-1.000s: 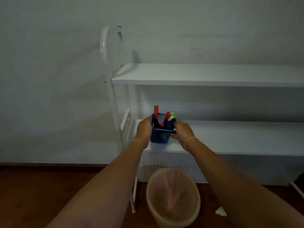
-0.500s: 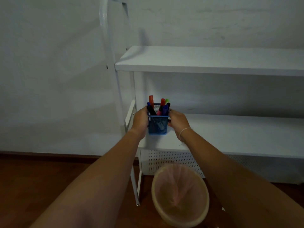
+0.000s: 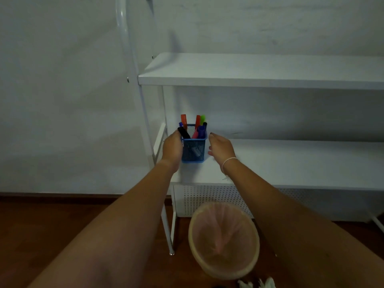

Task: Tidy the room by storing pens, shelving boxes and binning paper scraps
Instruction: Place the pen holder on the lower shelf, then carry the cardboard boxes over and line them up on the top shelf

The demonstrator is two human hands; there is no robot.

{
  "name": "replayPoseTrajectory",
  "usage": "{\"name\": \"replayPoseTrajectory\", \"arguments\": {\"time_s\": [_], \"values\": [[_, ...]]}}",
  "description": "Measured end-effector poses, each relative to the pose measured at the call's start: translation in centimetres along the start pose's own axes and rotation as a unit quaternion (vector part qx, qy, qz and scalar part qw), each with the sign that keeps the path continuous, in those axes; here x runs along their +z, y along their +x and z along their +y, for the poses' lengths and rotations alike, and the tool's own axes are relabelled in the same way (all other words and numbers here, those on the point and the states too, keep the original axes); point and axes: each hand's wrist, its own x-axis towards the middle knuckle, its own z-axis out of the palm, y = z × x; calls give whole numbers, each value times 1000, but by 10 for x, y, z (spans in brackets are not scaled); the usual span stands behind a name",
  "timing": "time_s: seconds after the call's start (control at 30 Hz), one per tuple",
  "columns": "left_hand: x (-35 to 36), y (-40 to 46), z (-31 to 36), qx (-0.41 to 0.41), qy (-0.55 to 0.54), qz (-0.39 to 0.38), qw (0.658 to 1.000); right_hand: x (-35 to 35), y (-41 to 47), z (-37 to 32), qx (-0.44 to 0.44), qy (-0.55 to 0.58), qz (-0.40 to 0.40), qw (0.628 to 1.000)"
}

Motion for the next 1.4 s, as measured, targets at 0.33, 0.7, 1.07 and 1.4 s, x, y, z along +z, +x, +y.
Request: {"name": "replayPoseTrajectory", "arguments": {"time_s": [0.33,0.7,1.07,1.4], "values": [[10,-53,2,23,37,62,997,-75,-51,2,-7,-15,63,998],[85,-162,-15,42,85,-52,994,-190,-159,29,-19,-51,152,987],[189,-277,-56,67,155,-233,958,-322,-292,85,44,-56,258,964],[361,-434,-94,66,152,-420,892,-489,-470,127,98,-52,460,881]]}}
